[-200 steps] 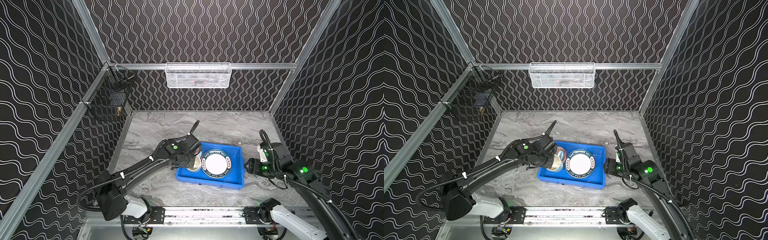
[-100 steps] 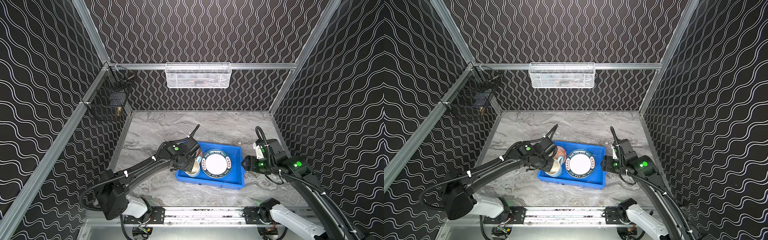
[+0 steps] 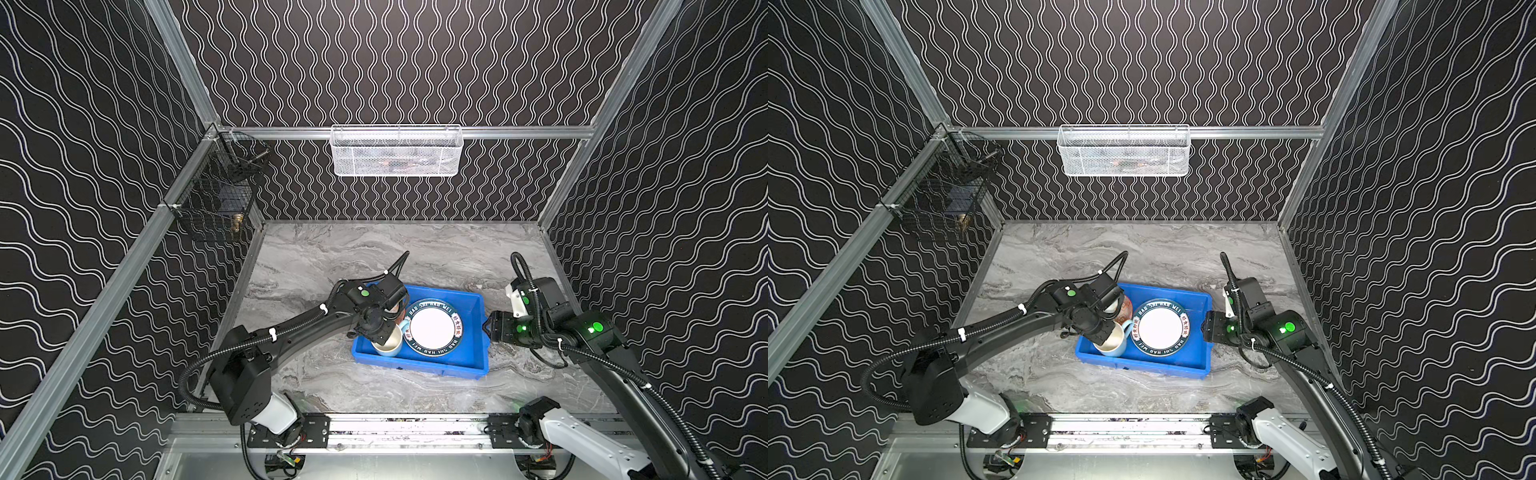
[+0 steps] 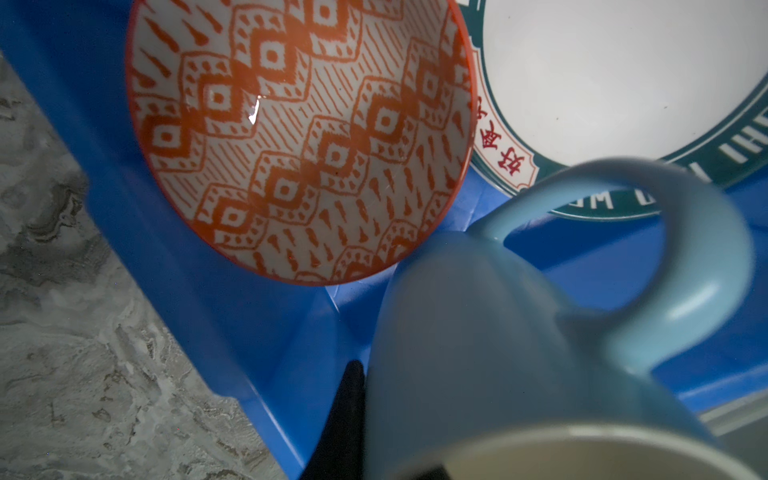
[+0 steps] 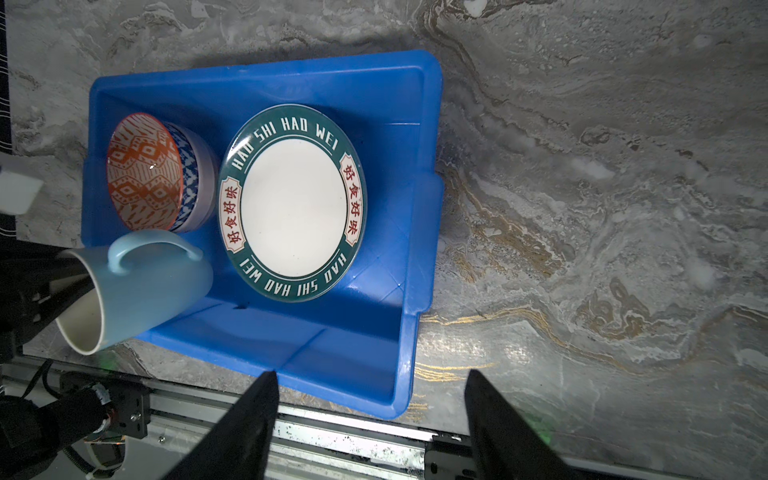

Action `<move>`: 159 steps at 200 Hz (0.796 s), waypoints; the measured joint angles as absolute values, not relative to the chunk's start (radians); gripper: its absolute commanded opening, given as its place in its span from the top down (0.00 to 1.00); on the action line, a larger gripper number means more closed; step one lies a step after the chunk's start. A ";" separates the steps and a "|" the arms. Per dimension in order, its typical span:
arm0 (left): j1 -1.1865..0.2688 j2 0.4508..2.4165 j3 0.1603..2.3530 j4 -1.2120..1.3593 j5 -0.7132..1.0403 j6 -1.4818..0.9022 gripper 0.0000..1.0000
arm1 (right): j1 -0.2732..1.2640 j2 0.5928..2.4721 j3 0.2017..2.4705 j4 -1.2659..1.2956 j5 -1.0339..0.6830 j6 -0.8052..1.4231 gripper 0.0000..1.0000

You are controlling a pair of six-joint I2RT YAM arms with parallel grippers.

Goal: Place the mixed dishes into the plastic bin
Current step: 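Lower the mug into the bin beside the orange bowl with the left gripper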

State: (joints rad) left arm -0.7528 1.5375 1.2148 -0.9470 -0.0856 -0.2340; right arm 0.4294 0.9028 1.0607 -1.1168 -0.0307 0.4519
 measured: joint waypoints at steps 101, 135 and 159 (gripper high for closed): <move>-0.752 1.580 1.162 -0.869 -0.091 -0.192 0.89 | 0.429 0.879 1.060 -1.126 -0.008 0.452 0.28; -0.752 1.603 1.161 -0.861 -0.090 -0.181 0.86 | 0.429 0.859 1.052 -1.136 -0.004 0.453 0.28; -0.752 1.612 1.163 -0.863 -0.089 -0.181 0.81 | 0.429 0.847 1.047 -1.144 -0.001 0.456 0.28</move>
